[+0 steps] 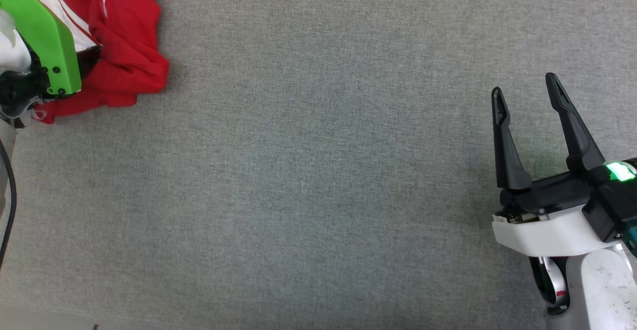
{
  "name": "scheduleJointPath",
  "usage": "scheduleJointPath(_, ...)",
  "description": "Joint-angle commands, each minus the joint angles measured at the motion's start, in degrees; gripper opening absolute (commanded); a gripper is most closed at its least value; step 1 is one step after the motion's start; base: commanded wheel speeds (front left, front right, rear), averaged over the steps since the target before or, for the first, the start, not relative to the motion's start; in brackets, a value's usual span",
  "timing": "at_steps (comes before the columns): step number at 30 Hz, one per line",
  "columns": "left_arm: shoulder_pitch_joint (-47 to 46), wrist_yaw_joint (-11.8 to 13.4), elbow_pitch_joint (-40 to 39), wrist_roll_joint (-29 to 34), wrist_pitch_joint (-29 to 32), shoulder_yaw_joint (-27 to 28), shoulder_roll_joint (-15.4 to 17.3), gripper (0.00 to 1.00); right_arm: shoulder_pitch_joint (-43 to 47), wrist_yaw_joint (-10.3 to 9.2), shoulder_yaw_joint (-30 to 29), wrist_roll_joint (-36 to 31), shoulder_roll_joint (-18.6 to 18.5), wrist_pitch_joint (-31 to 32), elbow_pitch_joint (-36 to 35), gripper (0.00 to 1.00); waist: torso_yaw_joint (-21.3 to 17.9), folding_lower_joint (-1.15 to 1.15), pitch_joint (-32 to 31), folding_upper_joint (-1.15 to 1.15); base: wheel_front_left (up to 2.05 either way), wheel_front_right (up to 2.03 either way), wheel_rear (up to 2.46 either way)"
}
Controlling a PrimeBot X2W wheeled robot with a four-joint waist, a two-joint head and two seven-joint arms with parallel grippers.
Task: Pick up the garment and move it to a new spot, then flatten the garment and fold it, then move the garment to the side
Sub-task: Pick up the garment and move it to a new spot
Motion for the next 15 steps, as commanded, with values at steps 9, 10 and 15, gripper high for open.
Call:
scheduleJointPath(9, 0.4, -0.2, 2.3, -0.3, -5.1, -7.5, 0.0, 0.00, -0.9, -0.04, 0.0, 0.2, 0.3, -0.3, 0.8, 1.00, 0.3, 0.00, -1.9, 0.00, 0.00, 0.00, 0.00)
scheduleJointPath(10, 0.0, -0.2, 2.0, -0.8, -6.1, -7.6, 0.1, 0.00, -0.6, -0.04, -0.2, 0.3, 0.3, -0.3, 0.9, 1.00, 0.5, 0.00, -2.4, 0.00, 0.00, 0.00, 0.00)
scheduleJointPath(15, -2.4, -0.2, -1.3, -0.4, -11.8, -10.0, 2.3, 0.00, 1.0, -0.04, -0.6, 0.9, 0.6, -0.3, 1.5, 1.00, 2.0, 0.00, -6.4, 0.00, 0.00, 0.00, 0.00)
